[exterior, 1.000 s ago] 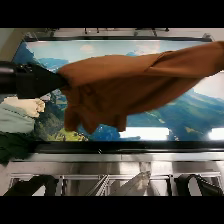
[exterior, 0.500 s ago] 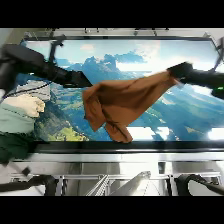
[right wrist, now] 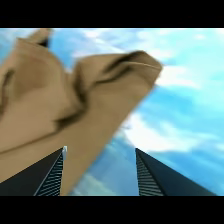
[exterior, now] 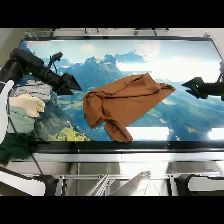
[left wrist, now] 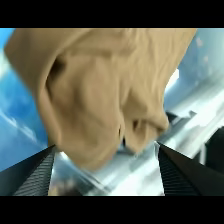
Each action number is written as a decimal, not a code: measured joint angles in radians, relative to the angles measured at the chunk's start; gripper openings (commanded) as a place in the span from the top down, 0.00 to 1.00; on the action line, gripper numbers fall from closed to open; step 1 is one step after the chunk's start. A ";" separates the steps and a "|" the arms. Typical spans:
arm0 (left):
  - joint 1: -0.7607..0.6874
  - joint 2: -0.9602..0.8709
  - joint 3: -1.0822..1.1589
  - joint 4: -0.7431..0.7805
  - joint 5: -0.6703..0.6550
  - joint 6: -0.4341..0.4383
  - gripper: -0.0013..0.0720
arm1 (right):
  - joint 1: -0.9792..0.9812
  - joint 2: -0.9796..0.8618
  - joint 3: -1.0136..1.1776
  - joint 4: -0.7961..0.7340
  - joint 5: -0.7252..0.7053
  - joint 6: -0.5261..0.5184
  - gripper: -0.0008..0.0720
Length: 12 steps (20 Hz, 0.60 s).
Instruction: Fold the shirts.
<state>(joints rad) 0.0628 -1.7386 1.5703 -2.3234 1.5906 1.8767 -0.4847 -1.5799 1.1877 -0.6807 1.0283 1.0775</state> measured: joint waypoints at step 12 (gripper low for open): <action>0.063 0.419 -0.761 -0.002 -0.197 0.024 0.01 | 0.035 -0.373 0.294 -0.015 0.109 0.158 0.40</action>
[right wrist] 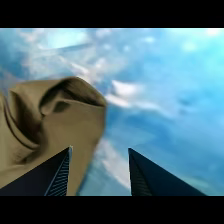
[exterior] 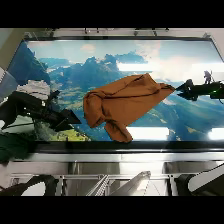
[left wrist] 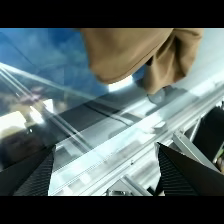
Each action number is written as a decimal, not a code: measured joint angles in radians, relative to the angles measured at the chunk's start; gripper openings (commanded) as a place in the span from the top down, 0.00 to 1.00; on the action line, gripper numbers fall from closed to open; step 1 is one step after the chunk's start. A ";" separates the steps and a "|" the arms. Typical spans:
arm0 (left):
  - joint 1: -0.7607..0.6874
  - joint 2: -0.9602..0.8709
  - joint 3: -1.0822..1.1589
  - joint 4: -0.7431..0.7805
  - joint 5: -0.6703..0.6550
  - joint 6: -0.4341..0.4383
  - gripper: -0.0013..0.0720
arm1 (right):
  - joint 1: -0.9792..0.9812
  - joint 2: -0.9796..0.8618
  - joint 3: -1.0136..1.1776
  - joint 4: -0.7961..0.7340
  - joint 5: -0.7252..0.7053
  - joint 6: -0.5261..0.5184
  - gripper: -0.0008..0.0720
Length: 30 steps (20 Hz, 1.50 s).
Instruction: Fold the shirts.
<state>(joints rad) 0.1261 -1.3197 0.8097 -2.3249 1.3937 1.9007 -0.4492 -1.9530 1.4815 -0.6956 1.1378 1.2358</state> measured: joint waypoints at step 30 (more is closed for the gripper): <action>-0.296 -0.429 0.412 -0.123 -0.061 0.063 0.95 | 0.047 0.100 0.024 -0.086 0.212 -0.010 0.97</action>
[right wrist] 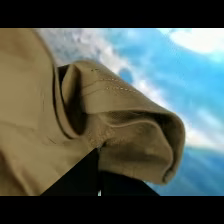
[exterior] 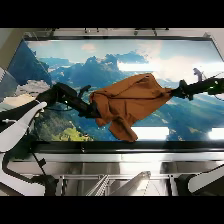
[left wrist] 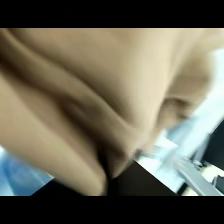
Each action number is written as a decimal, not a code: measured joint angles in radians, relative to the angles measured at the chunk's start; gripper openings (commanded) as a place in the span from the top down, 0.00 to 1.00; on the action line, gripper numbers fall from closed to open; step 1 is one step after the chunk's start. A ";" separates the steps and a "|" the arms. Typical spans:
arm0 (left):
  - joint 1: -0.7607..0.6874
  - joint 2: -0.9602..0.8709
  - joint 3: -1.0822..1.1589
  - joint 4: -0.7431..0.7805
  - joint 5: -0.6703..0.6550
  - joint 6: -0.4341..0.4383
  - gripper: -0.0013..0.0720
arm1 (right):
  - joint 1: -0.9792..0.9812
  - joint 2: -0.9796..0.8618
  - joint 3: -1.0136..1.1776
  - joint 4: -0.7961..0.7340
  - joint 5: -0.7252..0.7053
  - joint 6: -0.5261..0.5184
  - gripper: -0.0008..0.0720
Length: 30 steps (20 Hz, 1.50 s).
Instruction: Fold the shirts.
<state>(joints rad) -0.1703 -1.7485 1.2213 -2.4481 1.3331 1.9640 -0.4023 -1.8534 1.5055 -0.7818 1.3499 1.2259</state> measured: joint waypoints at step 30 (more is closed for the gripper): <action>0.200 -0.041 0.347 -0.187 0.227 -0.109 0.00 | 0.217 0.346 -0.212 0.241 -0.409 -0.201 0.30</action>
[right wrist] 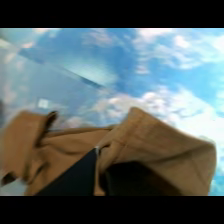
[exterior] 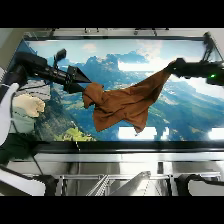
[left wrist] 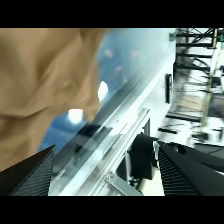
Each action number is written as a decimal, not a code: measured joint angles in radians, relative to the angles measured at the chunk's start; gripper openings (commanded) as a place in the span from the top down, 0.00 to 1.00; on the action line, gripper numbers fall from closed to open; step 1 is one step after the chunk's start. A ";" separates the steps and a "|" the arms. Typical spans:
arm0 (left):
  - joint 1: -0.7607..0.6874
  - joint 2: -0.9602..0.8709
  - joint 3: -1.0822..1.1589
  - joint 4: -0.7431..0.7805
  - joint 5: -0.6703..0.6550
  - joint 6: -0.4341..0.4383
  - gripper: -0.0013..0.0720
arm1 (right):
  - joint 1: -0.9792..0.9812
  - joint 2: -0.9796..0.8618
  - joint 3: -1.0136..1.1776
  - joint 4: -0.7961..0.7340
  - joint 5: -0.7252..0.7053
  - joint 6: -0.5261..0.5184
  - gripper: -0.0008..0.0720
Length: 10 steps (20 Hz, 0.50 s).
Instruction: Fold the shirts.
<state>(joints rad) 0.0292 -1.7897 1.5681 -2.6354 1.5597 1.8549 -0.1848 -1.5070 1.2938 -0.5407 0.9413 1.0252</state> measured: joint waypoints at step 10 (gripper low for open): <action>0.033 0.020 -0.156 0.078 0.031 0.040 0.01 | -0.200 -0.129 -0.040 -0.177 0.215 0.116 0.30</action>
<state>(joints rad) 0.0624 -1.7695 1.4124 -2.5572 1.5909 1.8946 -0.3851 -1.6363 1.2541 -0.7181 1.1564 1.1416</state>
